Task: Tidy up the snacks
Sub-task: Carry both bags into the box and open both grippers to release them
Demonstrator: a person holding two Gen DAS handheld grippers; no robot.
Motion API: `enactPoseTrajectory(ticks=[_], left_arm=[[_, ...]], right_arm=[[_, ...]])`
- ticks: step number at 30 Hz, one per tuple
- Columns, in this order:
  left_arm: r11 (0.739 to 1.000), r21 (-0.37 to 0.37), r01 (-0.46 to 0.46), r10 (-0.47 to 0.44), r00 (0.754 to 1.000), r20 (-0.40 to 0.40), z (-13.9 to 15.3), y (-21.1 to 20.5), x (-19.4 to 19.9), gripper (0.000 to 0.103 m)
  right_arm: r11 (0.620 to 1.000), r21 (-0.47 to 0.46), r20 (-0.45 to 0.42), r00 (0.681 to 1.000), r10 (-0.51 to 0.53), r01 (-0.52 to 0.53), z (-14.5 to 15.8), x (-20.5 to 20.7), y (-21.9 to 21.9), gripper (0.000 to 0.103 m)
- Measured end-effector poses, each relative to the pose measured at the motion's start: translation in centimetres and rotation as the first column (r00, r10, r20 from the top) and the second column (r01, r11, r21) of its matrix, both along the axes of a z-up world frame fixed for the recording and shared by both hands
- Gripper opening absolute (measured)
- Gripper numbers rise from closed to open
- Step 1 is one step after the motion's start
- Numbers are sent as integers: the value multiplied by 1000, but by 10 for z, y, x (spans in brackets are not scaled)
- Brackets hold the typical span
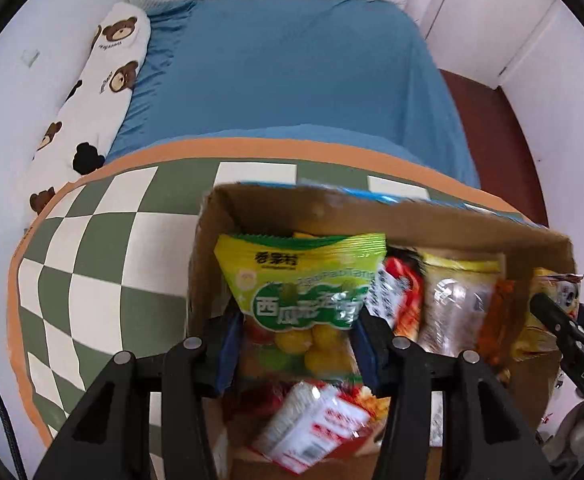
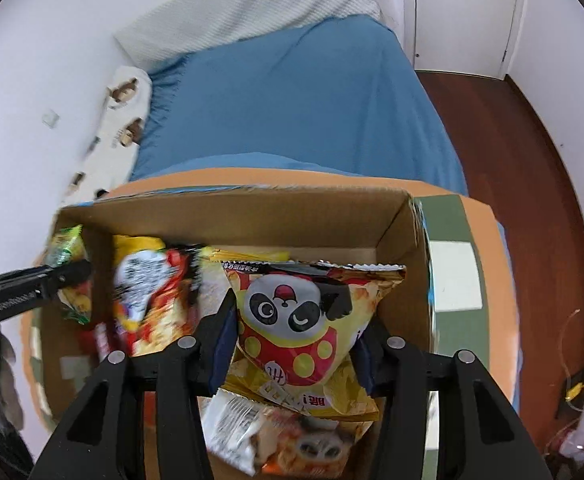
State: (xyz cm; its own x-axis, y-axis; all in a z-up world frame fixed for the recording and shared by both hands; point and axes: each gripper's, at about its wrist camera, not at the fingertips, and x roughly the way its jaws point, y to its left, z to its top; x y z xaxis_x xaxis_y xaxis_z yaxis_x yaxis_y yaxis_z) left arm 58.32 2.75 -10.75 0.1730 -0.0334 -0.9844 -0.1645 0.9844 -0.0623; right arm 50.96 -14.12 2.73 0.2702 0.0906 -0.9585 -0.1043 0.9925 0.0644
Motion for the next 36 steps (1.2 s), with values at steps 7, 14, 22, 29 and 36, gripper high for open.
enactPoseTrajectory(ticks=[7,14,22,29,36], left_arm=[[999,-52,-2,3,1000,9,-7,1,-2,78],[999,-26,47,-46,998,47,5,-22,-19,101],[999,15,52,-54,992,111,28,-39,-59,101],[998,52,36,-45,983,180,48,-49,-103,101],[997,80,23,-46,954,296,85,-57,-152,101]], right_arm=[[1000,1,-10,999,-30,30,-10,3,-7,95],[999,-5,-10,999,-32,32,-10,-14,-9,97],[999,-45,18,1000,-16,17,-3,-53,-5,97],[998,-69,78,997,-5,11,19,-97,-3,97],[997,-80,176,984,8,6,56,-144,2,97]])
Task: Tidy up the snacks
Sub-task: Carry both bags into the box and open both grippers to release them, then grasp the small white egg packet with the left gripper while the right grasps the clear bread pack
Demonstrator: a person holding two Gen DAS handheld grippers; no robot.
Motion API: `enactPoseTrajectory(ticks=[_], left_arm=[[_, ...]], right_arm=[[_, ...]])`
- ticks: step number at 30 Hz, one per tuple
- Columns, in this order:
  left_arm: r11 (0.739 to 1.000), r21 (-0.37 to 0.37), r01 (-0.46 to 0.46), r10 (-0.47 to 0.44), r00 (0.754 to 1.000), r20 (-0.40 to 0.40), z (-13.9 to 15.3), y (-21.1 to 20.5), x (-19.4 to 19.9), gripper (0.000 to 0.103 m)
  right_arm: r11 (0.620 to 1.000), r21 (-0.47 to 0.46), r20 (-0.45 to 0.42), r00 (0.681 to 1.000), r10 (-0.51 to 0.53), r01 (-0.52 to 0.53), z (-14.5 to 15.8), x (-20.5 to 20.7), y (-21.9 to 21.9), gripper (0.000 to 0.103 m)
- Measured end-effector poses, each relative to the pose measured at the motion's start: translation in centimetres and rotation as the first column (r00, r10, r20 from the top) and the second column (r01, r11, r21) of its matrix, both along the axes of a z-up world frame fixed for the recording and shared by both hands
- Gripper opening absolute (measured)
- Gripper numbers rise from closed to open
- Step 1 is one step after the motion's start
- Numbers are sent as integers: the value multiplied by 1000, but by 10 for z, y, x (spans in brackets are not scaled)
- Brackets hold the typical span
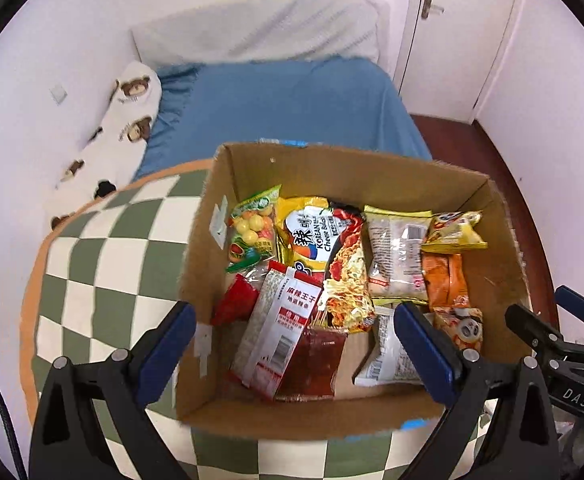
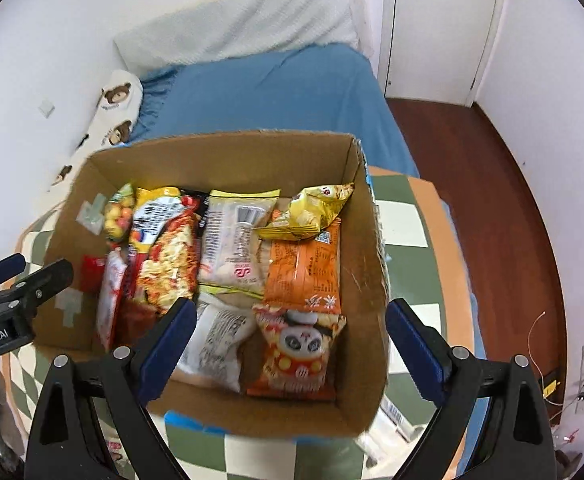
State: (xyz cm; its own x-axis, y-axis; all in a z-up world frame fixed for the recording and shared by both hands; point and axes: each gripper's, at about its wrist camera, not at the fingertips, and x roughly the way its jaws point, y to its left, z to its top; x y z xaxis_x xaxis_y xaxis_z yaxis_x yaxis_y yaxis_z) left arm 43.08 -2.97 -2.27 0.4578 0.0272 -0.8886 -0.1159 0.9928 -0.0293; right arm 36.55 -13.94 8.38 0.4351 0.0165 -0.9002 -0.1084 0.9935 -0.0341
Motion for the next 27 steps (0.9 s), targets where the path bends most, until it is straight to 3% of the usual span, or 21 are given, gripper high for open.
enactPoseTrajectory(ticks=[19,27], left_arm=[[1000,-4,23,-21,981,194,84,-23,-117,101],[999,-45,19,-11,983,183,81,-27,-128,102]], right_arm=[[999,34,230,973,10,-18,102,-127,7,97],[993,118,175,984,-12,-9,100,-143,-4,101]])
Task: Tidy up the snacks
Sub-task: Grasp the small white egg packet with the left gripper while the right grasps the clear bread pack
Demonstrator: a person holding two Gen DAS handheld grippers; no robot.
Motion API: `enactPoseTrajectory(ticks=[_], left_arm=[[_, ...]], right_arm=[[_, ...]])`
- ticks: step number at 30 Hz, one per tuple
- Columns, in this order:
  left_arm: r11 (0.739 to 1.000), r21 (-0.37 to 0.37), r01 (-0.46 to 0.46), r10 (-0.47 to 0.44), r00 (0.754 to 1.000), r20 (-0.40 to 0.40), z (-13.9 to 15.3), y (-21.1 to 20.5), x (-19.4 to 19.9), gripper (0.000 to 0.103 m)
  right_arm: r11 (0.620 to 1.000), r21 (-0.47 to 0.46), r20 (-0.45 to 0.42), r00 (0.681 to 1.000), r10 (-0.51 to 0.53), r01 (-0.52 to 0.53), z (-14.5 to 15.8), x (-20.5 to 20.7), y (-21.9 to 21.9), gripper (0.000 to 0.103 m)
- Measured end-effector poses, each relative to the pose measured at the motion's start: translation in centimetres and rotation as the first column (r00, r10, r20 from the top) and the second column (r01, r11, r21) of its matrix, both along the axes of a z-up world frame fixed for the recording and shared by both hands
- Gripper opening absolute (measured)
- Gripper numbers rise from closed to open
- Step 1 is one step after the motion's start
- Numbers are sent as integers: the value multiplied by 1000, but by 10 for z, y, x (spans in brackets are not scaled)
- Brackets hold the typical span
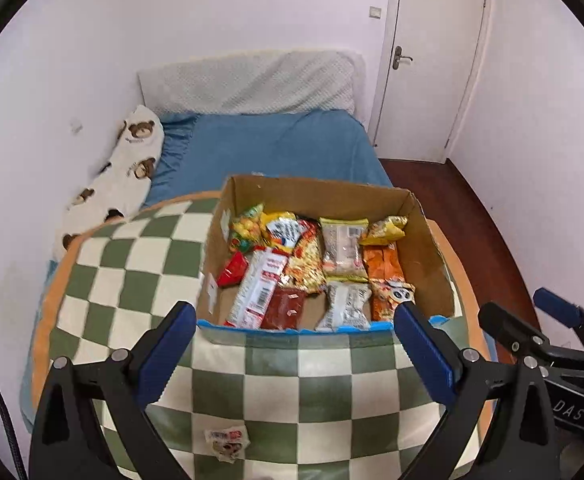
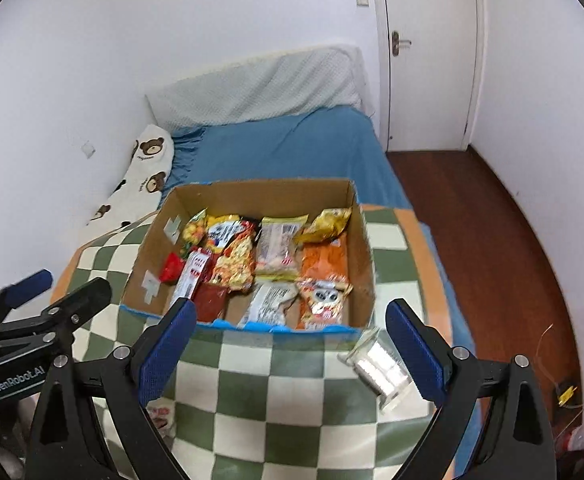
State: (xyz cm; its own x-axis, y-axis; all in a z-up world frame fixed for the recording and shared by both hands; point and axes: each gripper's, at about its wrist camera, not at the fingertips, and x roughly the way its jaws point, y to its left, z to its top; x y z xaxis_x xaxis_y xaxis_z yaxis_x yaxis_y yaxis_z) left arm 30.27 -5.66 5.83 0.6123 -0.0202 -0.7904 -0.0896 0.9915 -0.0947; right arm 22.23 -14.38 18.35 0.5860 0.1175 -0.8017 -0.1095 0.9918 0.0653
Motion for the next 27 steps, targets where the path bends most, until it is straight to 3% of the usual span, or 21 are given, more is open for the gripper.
enactPoseTrajectory(ticks=[4,9,13,17,19,20,22,27], left_arm=[[1000,-9,-25,24,998,-57,-31,-4,6,103],[998,-21,-53,48,980,-194,-97,-10,19,103],[998,17,-65,68,955,-288,-150,-18,23,103],[997,31,-74,80,925,-372,-194,-26,24,103],[996,33,-81,87,914,-395,-206,-28,25,103],[996,37,-83,91,911,-403,-211,-30,24,103],[996,42,-82,92,905,-415,-217,-32,23,103],[996,49,-69,83,908,-410,-216,-29,9,103]], right_arm=[[997,38,-99,993,-70,74,-37,12,-33,101],[994,45,-255,963,-82,96,-109,39,-71,101],[997,-68,-348,937,2,-28,-170,62,-79,101],[964,-197,-422,903,84,-181,-221,79,-76,101],[955,-204,-456,884,103,-216,-238,85,-77,100],[953,-211,-472,876,95,-216,-248,87,-80,98],[959,-193,-505,859,83,-206,-260,88,-84,79],[987,-127,-525,851,17,-98,-261,70,-90,67]])
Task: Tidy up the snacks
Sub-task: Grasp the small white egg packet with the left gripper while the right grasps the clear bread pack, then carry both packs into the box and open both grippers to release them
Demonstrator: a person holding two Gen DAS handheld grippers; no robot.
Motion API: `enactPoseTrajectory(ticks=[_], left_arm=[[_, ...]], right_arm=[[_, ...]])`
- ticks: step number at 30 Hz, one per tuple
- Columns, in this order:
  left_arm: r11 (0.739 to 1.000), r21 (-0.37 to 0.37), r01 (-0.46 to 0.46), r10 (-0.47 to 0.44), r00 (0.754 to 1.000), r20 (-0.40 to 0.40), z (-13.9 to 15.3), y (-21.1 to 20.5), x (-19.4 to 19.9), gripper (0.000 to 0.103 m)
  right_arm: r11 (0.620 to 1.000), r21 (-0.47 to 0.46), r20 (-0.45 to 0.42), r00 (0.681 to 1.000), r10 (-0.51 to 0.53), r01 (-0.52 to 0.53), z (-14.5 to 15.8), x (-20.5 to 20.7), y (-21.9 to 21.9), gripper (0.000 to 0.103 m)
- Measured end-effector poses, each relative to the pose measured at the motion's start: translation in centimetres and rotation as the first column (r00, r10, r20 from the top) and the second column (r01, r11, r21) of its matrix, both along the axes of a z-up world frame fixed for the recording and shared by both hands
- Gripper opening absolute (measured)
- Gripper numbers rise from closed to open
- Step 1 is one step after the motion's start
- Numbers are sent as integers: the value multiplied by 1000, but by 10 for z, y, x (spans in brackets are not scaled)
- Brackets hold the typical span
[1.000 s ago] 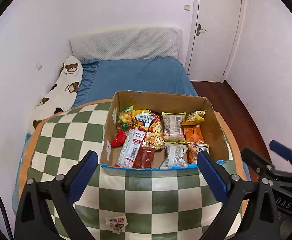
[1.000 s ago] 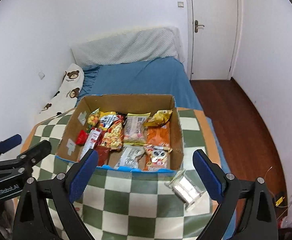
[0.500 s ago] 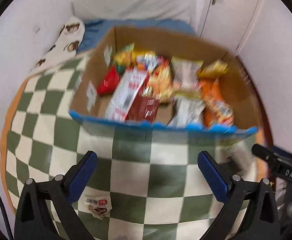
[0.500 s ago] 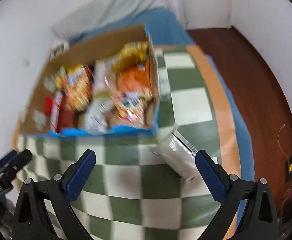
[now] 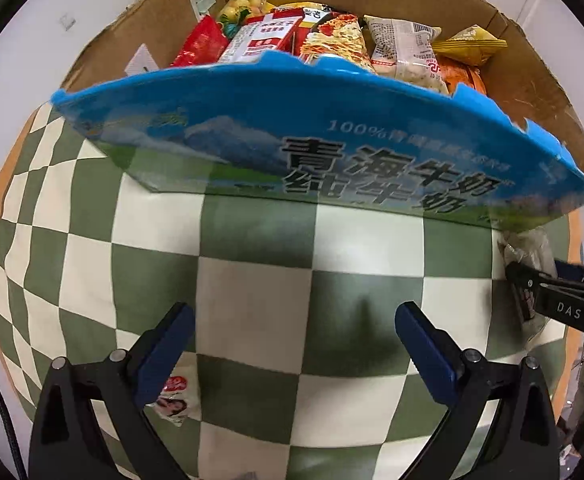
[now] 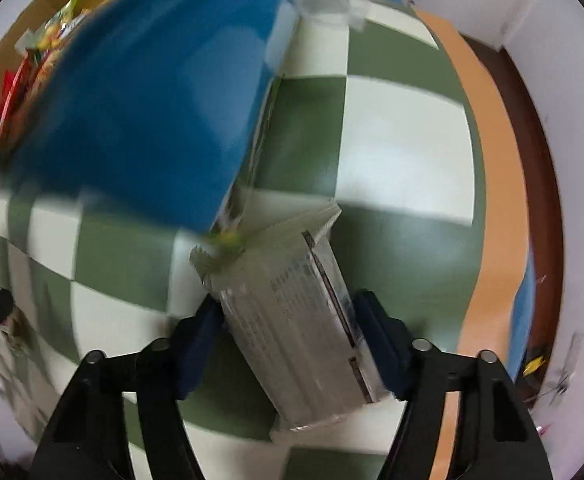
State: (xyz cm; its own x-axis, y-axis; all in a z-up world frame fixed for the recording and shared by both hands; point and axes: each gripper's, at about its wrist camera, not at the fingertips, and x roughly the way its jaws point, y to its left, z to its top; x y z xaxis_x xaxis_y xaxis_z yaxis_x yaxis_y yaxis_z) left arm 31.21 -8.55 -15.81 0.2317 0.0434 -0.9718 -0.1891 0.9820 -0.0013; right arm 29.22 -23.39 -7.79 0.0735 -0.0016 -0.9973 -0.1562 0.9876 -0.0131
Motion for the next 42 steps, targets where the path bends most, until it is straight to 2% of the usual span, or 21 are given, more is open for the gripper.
enactPoseTrajectory(ticks=[5,10,15,20,21,22,24,27,30,35,38,40,42], left_arm=[[1000,-2,-21,21,1000,-24,6,26,-29,103],[997,5,-76,76,995,-68,1,71,-66,103],[983,-72,-170,159,978,-137,-24,113,-91,103],[975,-144,-170,142,972,-187,-58,121,-86,102],[975,-150,-166,137,972,-189,-64,124,-83,93],[974,-159,-163,131,973,-191,-69,124,-82,75],[969,-183,-166,127,970,-208,-76,123,-77,55],[971,-185,-151,113,974,-199,-76,117,-84,55],[965,-219,-146,98,972,-216,-76,101,-93,55],[967,-242,-81,20,969,-245,-84,60,-109,55],[974,-225,-36,-22,968,-250,-90,44,-111,58],[973,-229,-7,-54,964,-261,-95,38,-106,66],[975,-222,15,-76,960,-268,-100,31,-93,67]], right_arm=[[998,61,-54,998,-32,35,-4,-43,18,65],[991,120,-110,993,-42,55,-11,-90,48,64],[988,146,-133,991,-32,52,-19,-110,72,64],[990,138,-152,988,-12,33,-19,-114,89,66],[991,133,-151,988,-6,26,-20,-114,89,67],[991,128,-153,988,-4,23,-20,-114,90,67],[991,128,-154,988,-8,28,-22,-116,91,66],[993,113,-131,991,-17,32,-23,-118,99,61],[994,92,-112,993,-48,58,-25,-130,105,61],[984,111,-149,981,-123,140,-25,-146,89,61],[976,139,-199,970,-138,167,-29,-148,86,65],[976,148,-211,969,-130,163,-30,-147,89,76],[983,116,-202,972,-118,143,-31,-147,96,80]])
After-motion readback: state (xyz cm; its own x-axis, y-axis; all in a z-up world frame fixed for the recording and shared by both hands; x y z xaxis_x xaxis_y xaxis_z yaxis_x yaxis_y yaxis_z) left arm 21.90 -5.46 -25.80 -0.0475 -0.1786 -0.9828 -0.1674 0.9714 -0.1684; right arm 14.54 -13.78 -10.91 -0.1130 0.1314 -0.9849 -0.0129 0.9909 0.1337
